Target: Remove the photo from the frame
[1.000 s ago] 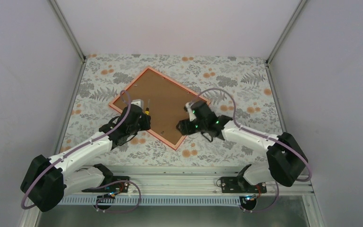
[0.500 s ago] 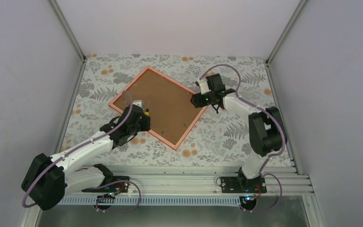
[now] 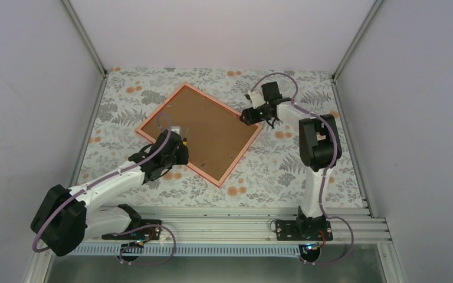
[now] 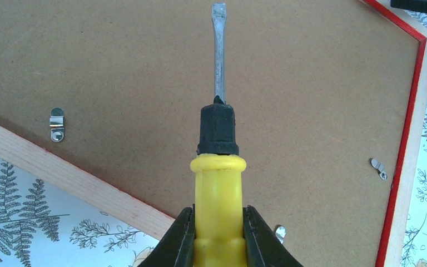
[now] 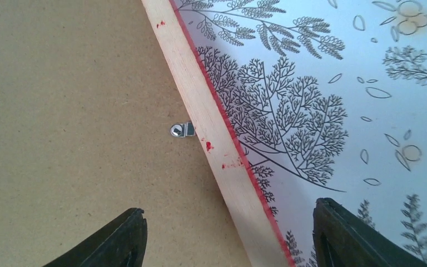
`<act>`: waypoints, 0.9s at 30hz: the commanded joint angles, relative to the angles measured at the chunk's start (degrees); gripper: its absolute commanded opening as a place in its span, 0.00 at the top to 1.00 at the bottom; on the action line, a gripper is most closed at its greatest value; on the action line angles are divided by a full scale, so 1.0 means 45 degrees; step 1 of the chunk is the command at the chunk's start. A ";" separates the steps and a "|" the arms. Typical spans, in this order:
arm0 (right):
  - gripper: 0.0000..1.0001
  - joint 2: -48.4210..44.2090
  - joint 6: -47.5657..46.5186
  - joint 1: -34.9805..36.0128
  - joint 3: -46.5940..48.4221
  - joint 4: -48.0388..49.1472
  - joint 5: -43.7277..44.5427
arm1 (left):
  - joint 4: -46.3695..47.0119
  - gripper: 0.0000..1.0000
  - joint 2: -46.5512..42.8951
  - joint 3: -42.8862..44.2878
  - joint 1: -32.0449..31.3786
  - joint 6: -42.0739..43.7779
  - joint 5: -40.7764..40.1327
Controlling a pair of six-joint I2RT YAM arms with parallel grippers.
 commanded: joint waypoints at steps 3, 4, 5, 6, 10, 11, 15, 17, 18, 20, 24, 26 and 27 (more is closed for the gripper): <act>0.37 0.0794 -0.0710 -0.0142 0.0542 -0.0833 -0.0659 | 0.0285 0.98 -0.0073 0.0402 0.0053 0.0285 -0.0028; 0.37 0.0834 -0.0757 -0.0147 0.0478 -0.0799 -0.0554 | 0.0275 0.98 -0.0084 0.0405 0.0043 0.0289 0.0004; 0.38 0.0878 -0.0784 -0.0133 0.0424 -0.0754 -0.0423 | 0.0276 0.98 -0.0085 0.0417 0.0052 0.0290 0.0023; 0.39 0.0920 -0.0820 -0.0132 0.0388 -0.0719 -0.0355 | 0.0259 0.98 -0.0090 0.0419 0.0053 0.0290 0.0044; 0.47 0.1079 -0.0874 -0.0146 0.0195 -0.0654 -0.0171 | 0.0186 0.98 -0.0155 0.0400 0.0053 0.0270 0.0080; 0.49 0.1102 -0.0855 -0.0133 0.0108 -0.0653 -0.0163 | 0.0201 0.98 -0.0165 0.0399 0.0053 0.0253 0.0113; 0.56 0.0884 -0.0660 -0.0144 -0.0581 -0.0436 0.0043 | 0.0198 0.98 -0.0169 0.0373 0.0053 0.0196 0.0184; 0.58 0.0771 -0.0579 -0.0124 -0.0883 -0.0330 0.0369 | 0.0188 0.98 -0.0205 0.0323 0.0053 0.0156 0.0144; 0.62 0.0738 -0.0558 -0.0135 -0.0984 -0.0353 0.0483 | 0.0180 0.98 -0.0222 0.0331 0.0053 0.0163 0.0162; 0.68 0.0561 -0.0395 -0.0120 -0.1284 -0.0246 0.0843 | 0.0160 0.98 -0.0246 0.0358 0.0053 0.0172 0.0202; 0.80 -0.0082 0.0208 -0.0120 -0.2140 0.0440 0.1329 | 0.0155 0.98 -0.0315 0.0399 0.0035 0.0136 0.0296; 0.84 -0.0355 0.0492 -0.0114 -0.2522 0.0691 0.1285 | 0.0142 0.98 -0.0380 0.0380 0.0033 0.0100 0.0293; 0.85 -0.0508 0.0644 -0.0080 -0.2695 0.0748 0.1281 | 0.0125 0.98 -0.0427 0.0390 0.0034 0.0095 0.0286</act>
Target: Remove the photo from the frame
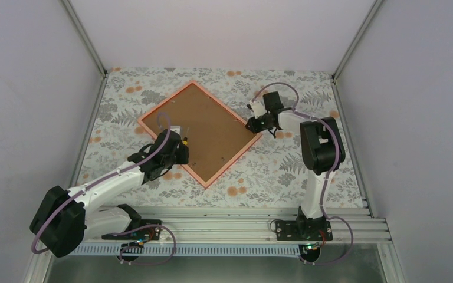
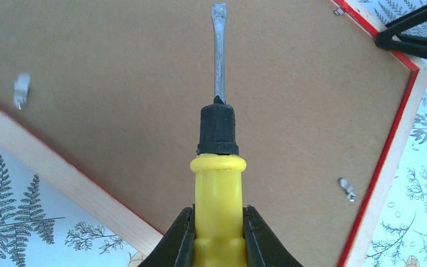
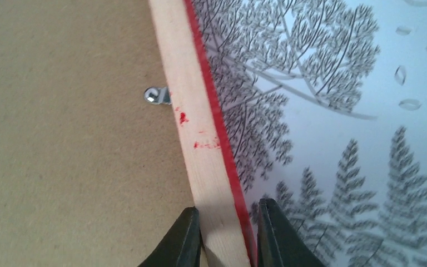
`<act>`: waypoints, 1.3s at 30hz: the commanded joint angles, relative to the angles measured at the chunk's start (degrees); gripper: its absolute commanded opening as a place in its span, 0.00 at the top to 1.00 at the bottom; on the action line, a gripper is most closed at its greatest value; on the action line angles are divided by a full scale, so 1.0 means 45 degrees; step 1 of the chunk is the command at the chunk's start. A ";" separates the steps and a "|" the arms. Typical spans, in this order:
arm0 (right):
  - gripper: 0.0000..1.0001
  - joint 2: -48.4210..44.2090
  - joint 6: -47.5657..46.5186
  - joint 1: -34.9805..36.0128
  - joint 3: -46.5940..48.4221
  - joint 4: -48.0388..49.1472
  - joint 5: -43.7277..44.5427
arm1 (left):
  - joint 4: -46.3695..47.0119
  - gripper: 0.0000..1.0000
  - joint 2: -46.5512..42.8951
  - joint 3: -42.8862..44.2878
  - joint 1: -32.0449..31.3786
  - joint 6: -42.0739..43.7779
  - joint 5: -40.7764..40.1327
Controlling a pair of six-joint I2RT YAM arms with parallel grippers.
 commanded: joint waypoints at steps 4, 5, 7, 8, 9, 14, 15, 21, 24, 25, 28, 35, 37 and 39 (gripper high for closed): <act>0.87 -0.1139 0.1677 0.0246 -0.1889 0.0082 0.1192 | 0.0051 0.98 -0.0378 0.0408 0.0019 -0.0042 0.0362; 0.88 -0.1363 0.1856 0.0300 -0.2141 0.0161 0.1175 | 0.0051 0.98 -0.0406 0.0404 0.0000 -0.0073 0.0407; 0.88 -0.1849 0.2209 0.0511 -0.2820 0.0300 0.1328 | 0.0049 0.98 -0.0466 0.0409 -0.0056 -0.0119 0.0433; 0.88 -0.2091 0.2362 0.0638 -0.3112 0.0386 0.1422 | 0.0046 0.97 -0.0510 0.0419 -0.0090 -0.0124 0.0452; 0.88 -0.2348 0.2527 0.0791 -0.3400 0.0453 0.1512 | 0.0024 0.97 -0.0532 0.0425 -0.0126 -0.0125 0.0462; 0.87 -0.3592 0.3604 0.1545 -0.4753 0.0727 0.1821 | -0.0035 0.97 -0.0323 0.0610 -0.0476 -0.0069 0.0577; 0.87 -0.3791 0.3818 0.1760 -0.4967 0.0810 0.1823 | -0.0047 0.98 -0.0226 0.0635 -0.0611 -0.0067 0.0578; 0.87 -0.4431 0.5070 0.2690 -0.5577 0.0884 0.1997 | -0.0218 0.97 0.0648 0.1204 -0.1684 0.0205 0.0181; 0.87 -0.4393 0.5588 0.3270 -0.5910 0.1231 0.1830 | -0.0188 0.98 0.1250 0.1547 -0.2032 0.0398 0.0251; 0.87 -0.4411 0.5711 0.3473 -0.6059 0.1410 0.1763 | -0.0132 0.97 0.1436 0.1614 -0.2112 0.0495 0.0307; 0.86 -0.4461 0.6016 0.3913 -0.6501 0.1955 0.1512 | -0.0031 0.98 0.2049 0.1874 -0.2259 0.0884 0.0611; 0.81 -0.4930 0.5943 0.4116 -0.6986 0.2686 0.1478 | -0.0266 0.98 0.3602 0.2902 -0.2288 0.2631 0.1171; 0.78 -0.4916 0.5879 0.4119 -0.7034 0.2765 0.1510 | -0.0581 0.98 0.4222 0.3346 -0.2277 0.3240 0.1022; 0.77 -0.4885 0.5807 0.4124 -0.7045 0.2833 0.1545 | -0.1041 0.98 0.4725 0.3795 -0.2271 0.3812 0.0852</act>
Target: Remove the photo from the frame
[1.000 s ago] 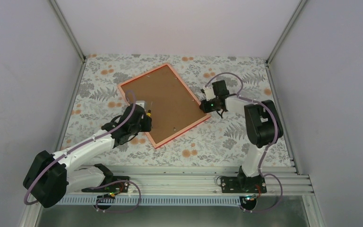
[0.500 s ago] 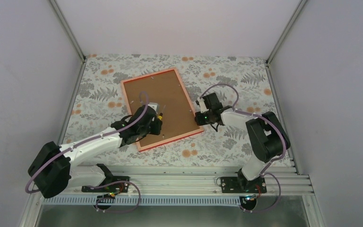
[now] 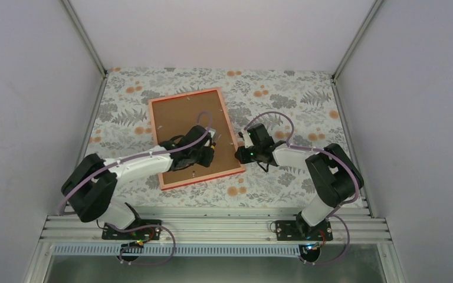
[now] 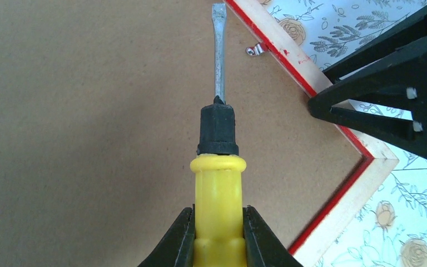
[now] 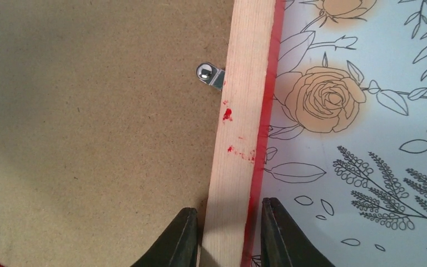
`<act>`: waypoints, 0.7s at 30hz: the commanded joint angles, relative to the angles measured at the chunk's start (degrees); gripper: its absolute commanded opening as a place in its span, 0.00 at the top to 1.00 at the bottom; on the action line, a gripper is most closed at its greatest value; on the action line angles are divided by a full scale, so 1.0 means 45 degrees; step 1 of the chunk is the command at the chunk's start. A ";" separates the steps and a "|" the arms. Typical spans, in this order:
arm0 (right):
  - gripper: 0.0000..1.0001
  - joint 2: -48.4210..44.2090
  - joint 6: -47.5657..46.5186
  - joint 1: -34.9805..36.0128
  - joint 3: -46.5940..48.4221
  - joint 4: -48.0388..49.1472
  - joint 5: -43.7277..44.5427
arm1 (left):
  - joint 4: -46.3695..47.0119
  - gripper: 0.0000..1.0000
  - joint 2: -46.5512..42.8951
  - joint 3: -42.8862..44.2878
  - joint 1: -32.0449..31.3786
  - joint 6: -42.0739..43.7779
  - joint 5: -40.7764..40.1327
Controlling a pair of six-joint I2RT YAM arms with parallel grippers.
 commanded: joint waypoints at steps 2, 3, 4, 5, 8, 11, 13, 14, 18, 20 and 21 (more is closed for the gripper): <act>0.77 0.0041 -0.0091 0.0134 -0.0258 0.0042 0.0116 | -0.0873 0.97 0.1225 0.1313 -0.0032 0.2100 -0.0136; 0.77 0.0065 -0.0138 0.0129 -0.0246 0.0024 0.0192 | -0.0935 0.97 0.1456 0.1443 -0.0032 0.2376 -0.0181; 0.77 0.0114 -0.0195 0.0119 -0.0244 -0.0010 0.0285 | -0.0964 0.97 0.1648 0.1614 -0.0032 0.2599 -0.0287; 0.77 0.0140 -0.0247 0.0123 -0.0217 -0.0060 0.0404 | -0.0965 0.97 0.1877 0.1759 -0.0032 0.2866 -0.0383; 0.79 0.0138 -0.0387 0.0115 -0.0243 -0.0098 0.0584 | -0.0981 0.97 0.2502 0.2096 0.0006 0.3728 -0.0602; 0.82 0.0055 -0.0532 0.0075 -0.0332 -0.0030 0.0695 | -0.1035 0.97 0.3141 0.2583 0.0017 0.4421 -0.0697; 0.82 0.0051 -0.0638 0.0034 -0.0351 -0.0036 0.0757 | -0.1133 0.97 0.3536 0.2965 0.0016 0.4793 -0.0736; 0.83 0.0049 -0.0636 -0.0017 -0.0365 -0.0020 0.0758 | -0.1170 0.98 0.3707 0.3121 0.0025 0.4966 -0.0727; 0.86 0.0001 -0.0678 -0.0190 -0.0485 0.0130 0.0662 | -0.1111 0.98 0.4390 0.3563 0.0027 0.5594 -0.0690; 0.87 -0.0037 -0.0668 -0.0284 -0.0555 0.0196 0.0666 | -0.1228 0.98 0.4649 0.3768 0.0055 0.5729 -0.0766; 0.87 -0.0069 -0.0677 -0.0340 -0.0593 0.0258 0.0640 | -0.1289 0.98 0.4772 0.3893 0.0064 0.5794 -0.0787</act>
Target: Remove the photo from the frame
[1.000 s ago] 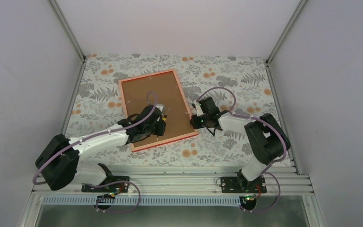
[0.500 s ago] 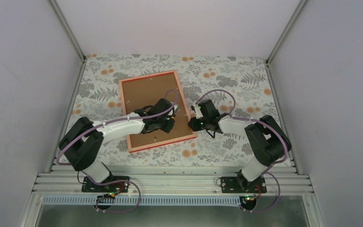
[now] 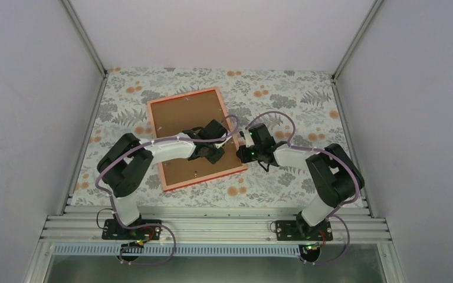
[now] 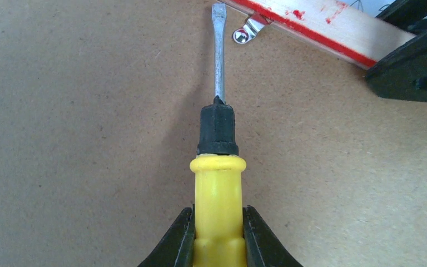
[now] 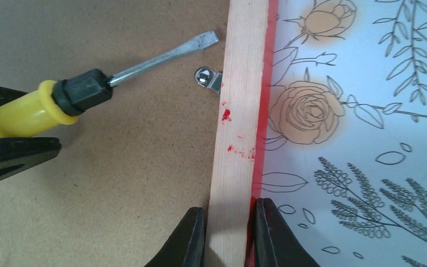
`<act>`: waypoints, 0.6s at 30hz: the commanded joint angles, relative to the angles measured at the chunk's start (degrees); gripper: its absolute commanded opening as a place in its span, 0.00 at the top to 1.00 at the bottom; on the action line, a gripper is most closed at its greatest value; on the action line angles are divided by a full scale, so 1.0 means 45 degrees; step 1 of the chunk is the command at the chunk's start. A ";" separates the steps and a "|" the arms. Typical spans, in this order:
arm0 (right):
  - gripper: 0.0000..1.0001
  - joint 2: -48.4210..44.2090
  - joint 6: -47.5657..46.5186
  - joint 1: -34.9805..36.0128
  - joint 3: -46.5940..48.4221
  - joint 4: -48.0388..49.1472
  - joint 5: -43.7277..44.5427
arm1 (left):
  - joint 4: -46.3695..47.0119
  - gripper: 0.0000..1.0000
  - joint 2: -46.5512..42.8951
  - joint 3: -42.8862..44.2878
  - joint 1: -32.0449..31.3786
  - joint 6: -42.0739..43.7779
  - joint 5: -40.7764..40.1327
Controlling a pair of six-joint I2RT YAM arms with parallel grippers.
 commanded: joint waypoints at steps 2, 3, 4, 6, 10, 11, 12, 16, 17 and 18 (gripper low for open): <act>0.88 -0.0114 -0.0424 -0.0322 -0.0476 -0.0085 0.0316 | -0.0233 0.98 0.0586 0.0791 0.0063 0.0918 -0.0287; 0.88 -0.0149 -0.0466 -0.0356 -0.0486 -0.0074 0.0250 | -0.0299 0.98 0.0668 0.0864 0.0084 0.0955 -0.0320; 0.88 -0.0178 -0.0479 -0.0390 -0.0487 -0.0041 0.0232 | -0.0378 0.98 0.0737 0.0999 0.0104 0.0965 -0.0392; 0.88 -0.0222 -0.0503 -0.0428 -0.0537 0.0002 0.0214 | -0.0537 0.97 0.0843 0.1206 0.0110 0.1042 -0.0461; 0.89 -0.0224 -0.0504 -0.0505 -0.0626 0.0128 0.0148 | -0.0968 0.98 0.1106 0.1570 0.0110 0.1259 -0.0545; 0.89 -0.0241 -0.0513 -0.0528 -0.0663 0.0140 0.0132 | -0.1106 0.98 0.1158 0.1630 0.0110 0.1298 -0.0569; 0.89 -0.0253 -0.0509 -0.0545 -0.0663 0.0168 0.0115 | -0.1236 0.98 0.1210 0.1696 0.0110 0.1318 -0.0589; 0.89 -0.0252 -0.0517 -0.0584 -0.0671 0.0173 0.0110 | -0.1709 0.98 0.1289 0.1835 0.0018 0.1364 -0.0761; 0.89 -0.0262 -0.0514 -0.0589 -0.0688 0.0187 0.0112 | -0.1763 0.98 0.1288 0.1839 -0.0002 0.1341 -0.0784; 0.89 -0.0263 -0.0519 -0.0599 -0.0705 0.0218 0.0093 | -0.1801 0.98 0.1288 0.1835 -0.0017 0.1340 -0.0794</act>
